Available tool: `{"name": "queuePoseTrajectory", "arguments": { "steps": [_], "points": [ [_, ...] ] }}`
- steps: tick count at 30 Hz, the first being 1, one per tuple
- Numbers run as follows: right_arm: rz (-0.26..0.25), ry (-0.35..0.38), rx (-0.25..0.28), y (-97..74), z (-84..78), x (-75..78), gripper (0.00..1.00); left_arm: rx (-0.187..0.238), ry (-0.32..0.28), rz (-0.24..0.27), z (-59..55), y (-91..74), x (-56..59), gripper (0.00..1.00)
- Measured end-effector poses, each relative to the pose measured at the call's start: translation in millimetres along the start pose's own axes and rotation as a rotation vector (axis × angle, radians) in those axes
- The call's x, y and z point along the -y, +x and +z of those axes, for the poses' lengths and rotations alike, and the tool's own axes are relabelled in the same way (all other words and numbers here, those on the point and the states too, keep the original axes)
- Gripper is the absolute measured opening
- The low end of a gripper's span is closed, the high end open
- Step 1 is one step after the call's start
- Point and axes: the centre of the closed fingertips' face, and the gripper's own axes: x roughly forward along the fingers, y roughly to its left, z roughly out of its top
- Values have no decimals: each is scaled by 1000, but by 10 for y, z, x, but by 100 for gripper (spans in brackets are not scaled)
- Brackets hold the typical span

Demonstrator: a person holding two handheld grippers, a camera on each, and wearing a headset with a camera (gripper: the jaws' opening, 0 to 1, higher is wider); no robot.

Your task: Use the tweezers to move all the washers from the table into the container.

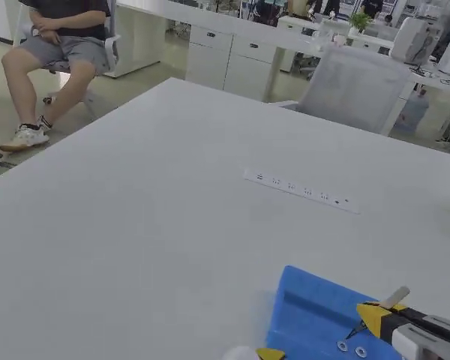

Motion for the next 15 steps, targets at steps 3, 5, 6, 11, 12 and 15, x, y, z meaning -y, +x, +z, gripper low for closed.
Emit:
{"name": "queuePoseTrajectory", "arguments": {
  "steps": [3, 5, 6, 11, 12, 15],
  "points": [
    [-15, 3, 26, -91, 63, -58, 3, 8, 41, -48, 16, 14, 118, 86],
    [-23, 7, 36, -161, 87, -114, 3, 16, 64, -62, 32, 13, 160, 86],
    [-25, 7, 40, -200, 91, -139, 3, 15, 81, -59, 34, 15, 157, 86],
    [-14, 11, 45, -305, 38, -250, 3, 17, 81, -49, 31, 12, 118, 85],
    [-11, 9, 43, -313, 17, -261, 3, 13, 87, -45, 20, 12, 116, 85],
    [18, 26, 28, -301, -88, -316, 3, 0, 114, -27, -17, 15, 113, 84]
  ]
}}
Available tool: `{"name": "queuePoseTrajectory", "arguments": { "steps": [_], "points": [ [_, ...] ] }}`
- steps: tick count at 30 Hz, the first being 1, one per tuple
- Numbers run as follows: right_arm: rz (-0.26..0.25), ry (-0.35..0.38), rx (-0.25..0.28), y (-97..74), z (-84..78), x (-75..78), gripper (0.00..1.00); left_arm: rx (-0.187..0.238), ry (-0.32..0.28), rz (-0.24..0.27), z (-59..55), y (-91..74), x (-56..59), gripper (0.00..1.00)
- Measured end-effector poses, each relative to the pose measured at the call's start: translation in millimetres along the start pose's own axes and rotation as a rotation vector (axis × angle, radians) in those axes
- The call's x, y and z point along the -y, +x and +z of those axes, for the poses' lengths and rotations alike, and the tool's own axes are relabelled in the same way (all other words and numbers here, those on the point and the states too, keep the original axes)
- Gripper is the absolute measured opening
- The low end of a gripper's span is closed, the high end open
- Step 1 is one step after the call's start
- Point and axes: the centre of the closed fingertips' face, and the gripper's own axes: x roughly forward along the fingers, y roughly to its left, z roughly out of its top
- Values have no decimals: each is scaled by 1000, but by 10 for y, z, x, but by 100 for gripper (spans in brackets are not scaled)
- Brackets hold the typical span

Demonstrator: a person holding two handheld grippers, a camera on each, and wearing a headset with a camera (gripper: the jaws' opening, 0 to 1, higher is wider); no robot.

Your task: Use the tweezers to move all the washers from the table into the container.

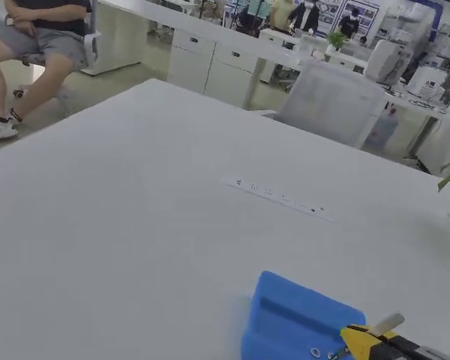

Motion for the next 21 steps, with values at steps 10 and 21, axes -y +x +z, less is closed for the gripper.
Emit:
{"name": "queuePoseTrajectory", "arguments": {
  "steps": [10, 21],
  "points": [
    [81, 34, -67, 216, -380, -226, 3, -42, 67, 77, -97, -14, -88, 81],
    [130, -14, -111, 291, -518, -280, 4, -71, -2, 109, -163, 5, -136, 88]
  ]
}}
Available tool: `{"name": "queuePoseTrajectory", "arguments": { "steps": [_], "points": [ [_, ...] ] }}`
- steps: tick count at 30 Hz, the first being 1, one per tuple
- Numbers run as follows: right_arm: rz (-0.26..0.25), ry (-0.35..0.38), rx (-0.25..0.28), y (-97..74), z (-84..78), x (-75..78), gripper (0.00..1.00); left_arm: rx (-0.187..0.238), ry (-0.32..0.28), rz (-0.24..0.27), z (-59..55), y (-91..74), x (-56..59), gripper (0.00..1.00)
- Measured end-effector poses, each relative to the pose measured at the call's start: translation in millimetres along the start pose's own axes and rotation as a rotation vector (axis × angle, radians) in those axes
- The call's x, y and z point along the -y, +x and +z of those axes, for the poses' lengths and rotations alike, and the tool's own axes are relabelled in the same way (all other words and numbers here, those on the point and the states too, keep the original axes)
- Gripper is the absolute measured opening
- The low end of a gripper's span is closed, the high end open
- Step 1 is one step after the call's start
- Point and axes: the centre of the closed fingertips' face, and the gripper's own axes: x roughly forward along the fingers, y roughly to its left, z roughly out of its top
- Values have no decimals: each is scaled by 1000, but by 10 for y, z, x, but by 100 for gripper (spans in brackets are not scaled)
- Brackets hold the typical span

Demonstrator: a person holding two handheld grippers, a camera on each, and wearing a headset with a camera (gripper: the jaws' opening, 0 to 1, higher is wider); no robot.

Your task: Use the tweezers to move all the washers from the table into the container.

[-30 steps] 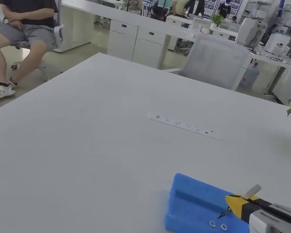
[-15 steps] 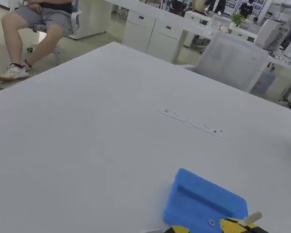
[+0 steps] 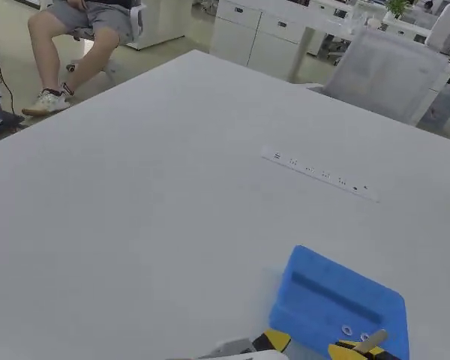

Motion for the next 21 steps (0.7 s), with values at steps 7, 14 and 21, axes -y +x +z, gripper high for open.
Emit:
{"name": "queuePoseTrajectory", "arguments": {
  "steps": [7, 14, 21],
  "points": [
    [12, -59, -16, -14, -14, -26, 4, -28, -82, 20, -124, -13, -42, 95],
    [25, -108, -48, 0, -45, -83, 4, 28, -130, 21, -44, -38, -79, 90],
    [33, -149, -58, 23, -49, -102, 3, -17, -104, 14, -122, -22, -62, 88]
  ]
}}
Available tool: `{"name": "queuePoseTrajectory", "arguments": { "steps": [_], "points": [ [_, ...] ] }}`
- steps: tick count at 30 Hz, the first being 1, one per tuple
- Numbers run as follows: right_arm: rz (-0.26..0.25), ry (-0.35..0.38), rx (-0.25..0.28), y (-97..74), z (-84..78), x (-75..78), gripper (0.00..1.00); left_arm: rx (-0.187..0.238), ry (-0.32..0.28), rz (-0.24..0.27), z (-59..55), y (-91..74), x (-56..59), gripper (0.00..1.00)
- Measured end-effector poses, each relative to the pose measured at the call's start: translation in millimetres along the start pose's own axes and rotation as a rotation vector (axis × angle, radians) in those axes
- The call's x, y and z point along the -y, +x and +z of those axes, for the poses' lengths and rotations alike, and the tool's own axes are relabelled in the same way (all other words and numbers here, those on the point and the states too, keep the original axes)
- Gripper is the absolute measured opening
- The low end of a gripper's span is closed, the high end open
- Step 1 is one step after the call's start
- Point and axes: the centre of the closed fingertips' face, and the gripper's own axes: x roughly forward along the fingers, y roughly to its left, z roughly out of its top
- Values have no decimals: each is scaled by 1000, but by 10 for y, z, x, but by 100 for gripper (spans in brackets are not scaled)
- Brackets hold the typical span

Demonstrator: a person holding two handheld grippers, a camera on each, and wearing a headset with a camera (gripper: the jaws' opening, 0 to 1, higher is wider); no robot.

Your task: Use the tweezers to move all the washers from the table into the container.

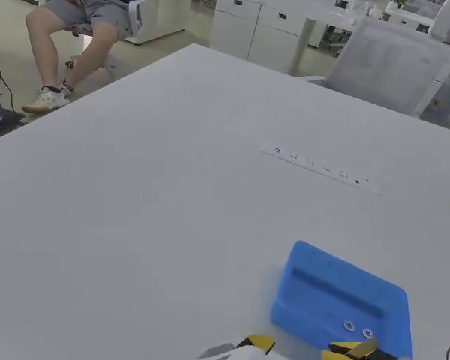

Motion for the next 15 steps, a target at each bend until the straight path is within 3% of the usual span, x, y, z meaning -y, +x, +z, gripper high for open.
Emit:
{"name": "queuePoseTrajectory", "arguments": {
  "steps": [15],
  "points": [
    [-14, 25, -30, -46, -111, 50, 3, 18, 7, -12, 33, -2, 17, 86]
  ]
}}
